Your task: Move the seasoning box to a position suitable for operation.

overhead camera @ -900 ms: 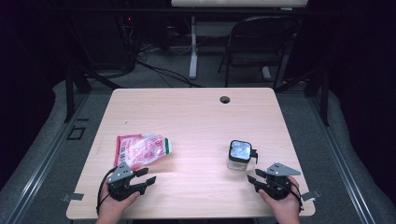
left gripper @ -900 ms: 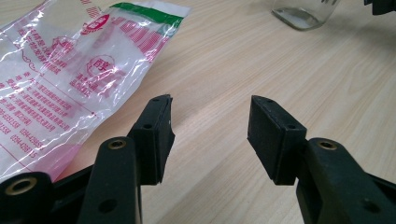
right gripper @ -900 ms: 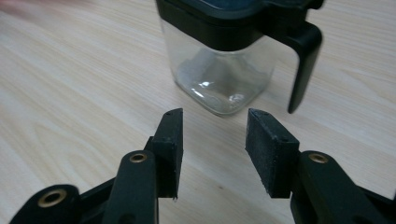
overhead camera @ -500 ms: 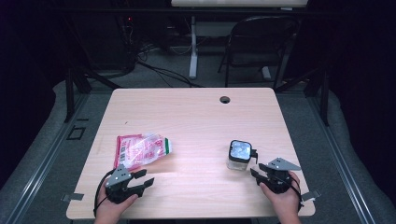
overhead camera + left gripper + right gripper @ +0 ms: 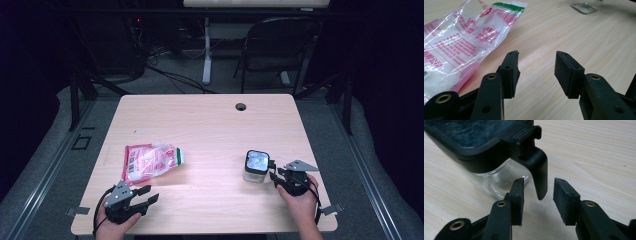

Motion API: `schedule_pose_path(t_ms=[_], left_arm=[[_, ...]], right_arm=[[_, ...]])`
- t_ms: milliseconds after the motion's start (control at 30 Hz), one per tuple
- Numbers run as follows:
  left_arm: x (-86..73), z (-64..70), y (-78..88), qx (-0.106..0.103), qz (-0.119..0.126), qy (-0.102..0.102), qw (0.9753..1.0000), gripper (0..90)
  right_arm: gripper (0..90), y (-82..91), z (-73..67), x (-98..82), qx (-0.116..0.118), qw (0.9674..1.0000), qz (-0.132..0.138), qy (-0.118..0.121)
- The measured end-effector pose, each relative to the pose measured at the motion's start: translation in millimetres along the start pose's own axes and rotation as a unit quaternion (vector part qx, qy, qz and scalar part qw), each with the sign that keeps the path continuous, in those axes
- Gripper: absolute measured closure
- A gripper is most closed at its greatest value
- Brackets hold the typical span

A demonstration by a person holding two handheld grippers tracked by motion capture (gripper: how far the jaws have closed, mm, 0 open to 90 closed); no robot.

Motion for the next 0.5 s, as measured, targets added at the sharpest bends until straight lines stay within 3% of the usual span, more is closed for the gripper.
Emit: schedule_pose_path(t_ms=[500], left_arm=[[-5.3,-5.1,7.7,0.011,0.0,0.008,0.9999,55.2]], right_arm=[[69.2,-16.4,2.1,-0.3,-0.01,0.9996,-0.027,0.0]])
Point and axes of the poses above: each handheld gripper's, and its own axes: y roughly backward along the jaws, x roughly out of its top, z roughly to its right, the point moved 9 cm from there along -y, roughly forward along the jaws, and after that the axes turned 10 degrees about x, right-handed, at the moved point
